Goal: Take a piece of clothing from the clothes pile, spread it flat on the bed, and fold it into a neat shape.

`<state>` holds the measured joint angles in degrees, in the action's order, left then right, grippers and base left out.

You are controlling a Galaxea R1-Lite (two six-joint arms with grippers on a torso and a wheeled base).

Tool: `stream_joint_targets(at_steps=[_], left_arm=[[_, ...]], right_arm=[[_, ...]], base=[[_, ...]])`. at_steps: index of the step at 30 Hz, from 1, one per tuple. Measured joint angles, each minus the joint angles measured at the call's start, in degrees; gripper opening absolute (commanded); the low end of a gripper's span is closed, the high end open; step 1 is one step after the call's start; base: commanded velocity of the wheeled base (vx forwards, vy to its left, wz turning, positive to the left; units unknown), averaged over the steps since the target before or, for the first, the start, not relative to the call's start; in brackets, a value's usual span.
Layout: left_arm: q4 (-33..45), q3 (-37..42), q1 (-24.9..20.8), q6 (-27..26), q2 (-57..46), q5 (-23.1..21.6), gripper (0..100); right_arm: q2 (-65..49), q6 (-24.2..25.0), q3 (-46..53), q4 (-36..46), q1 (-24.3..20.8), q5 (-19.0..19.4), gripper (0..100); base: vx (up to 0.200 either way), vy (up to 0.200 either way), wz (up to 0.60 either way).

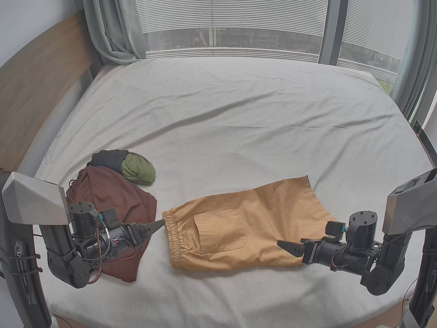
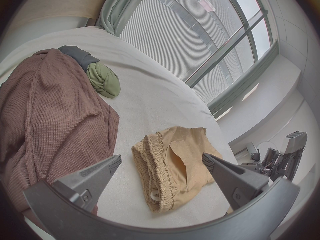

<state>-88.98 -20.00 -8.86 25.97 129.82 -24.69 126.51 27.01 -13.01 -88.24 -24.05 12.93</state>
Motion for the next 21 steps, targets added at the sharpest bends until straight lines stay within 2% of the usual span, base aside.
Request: stream_joint_targets(at_steps=[6,14,21], left_arm=[[0.00,-0.15,-0.20,0.09,0.33,0.04,100],[0.00,-0.06,-1.61,1.23,1.60,0.15,100],[0.00,-1.24,-2.22,1.45,4.44,0.13,100]], right_arm=[[-1.90,0.24,-3.94,0.67,-0.15,2.77,100],[-2.84,0.40,-9.73,1.34,0.18,4.01,100],[-2.69,0.60,-10.31,1.48,1.38,5.75,100]], base=[[0.000,0.000,0.00],[0.000,0.000,0.00],[0.000,0.000,0.00]])
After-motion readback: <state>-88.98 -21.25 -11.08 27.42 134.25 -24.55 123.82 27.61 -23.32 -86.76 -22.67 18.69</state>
